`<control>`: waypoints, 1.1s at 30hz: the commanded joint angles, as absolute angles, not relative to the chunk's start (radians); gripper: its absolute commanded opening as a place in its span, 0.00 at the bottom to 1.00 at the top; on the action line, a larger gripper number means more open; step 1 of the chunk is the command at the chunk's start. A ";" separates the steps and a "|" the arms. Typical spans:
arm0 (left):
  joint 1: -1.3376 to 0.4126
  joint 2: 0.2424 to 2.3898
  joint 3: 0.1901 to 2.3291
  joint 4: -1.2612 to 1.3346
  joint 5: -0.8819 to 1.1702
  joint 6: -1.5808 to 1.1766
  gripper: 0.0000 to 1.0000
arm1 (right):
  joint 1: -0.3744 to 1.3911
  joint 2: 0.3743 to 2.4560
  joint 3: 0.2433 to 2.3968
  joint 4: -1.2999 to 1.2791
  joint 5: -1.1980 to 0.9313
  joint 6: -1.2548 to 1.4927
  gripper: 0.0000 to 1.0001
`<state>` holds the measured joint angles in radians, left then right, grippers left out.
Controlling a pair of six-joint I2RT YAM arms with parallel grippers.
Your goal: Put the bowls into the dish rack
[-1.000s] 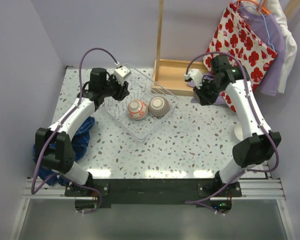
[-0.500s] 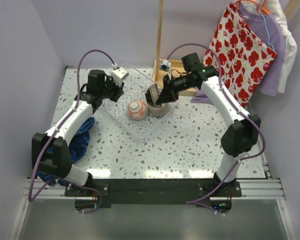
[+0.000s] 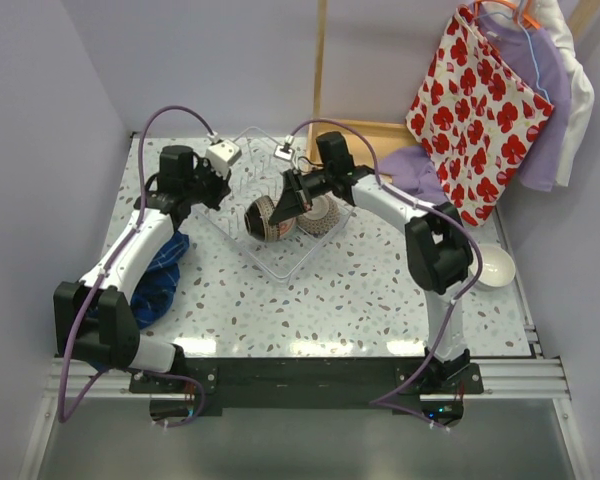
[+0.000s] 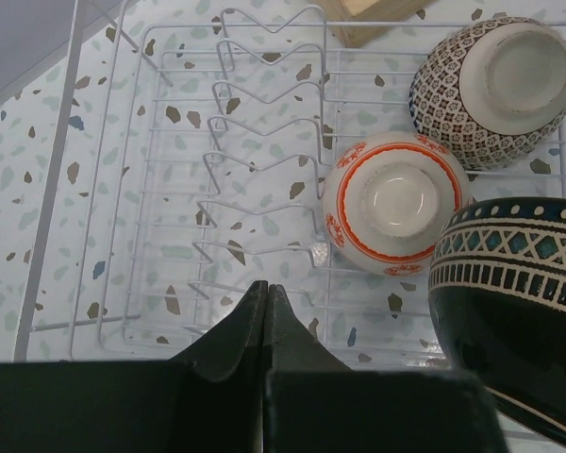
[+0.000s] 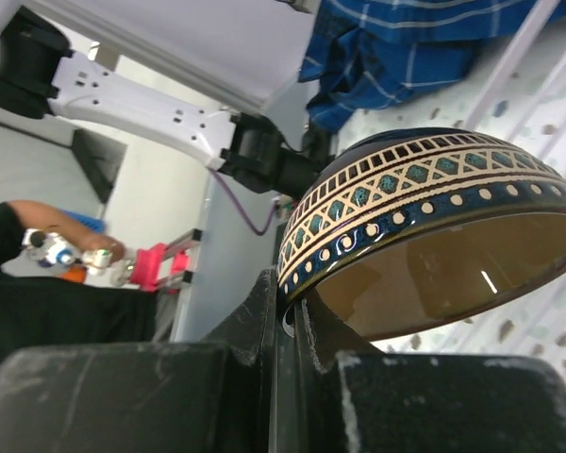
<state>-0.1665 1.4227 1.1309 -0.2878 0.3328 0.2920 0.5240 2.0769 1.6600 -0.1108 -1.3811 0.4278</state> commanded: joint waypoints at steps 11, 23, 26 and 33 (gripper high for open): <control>-0.156 1.396 1.126 -0.319 0.416 0.367 0.00 | 0.545 2.235 1.539 1.192 -1.598 1.506 0.00; -0.156 1.399 1.104 -0.290 0.420 0.388 0.00 | 0.538 2.313 1.503 1.624 -1.601 1.889 0.00; -0.158 1.404 1.097 -0.281 0.440 0.370 0.00 | 0.545 2.327 1.563 1.626 -1.601 1.884 0.00; -0.158 1.388 1.104 -0.298 0.448 0.385 0.00 | 0.600 2.313 1.819 1.624 -1.598 1.959 0.00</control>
<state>-0.1638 1.4223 1.0988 -0.3237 0.4179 0.3775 0.5568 2.3779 1.6310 1.2633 -1.5188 1.8549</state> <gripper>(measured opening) 0.014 0.053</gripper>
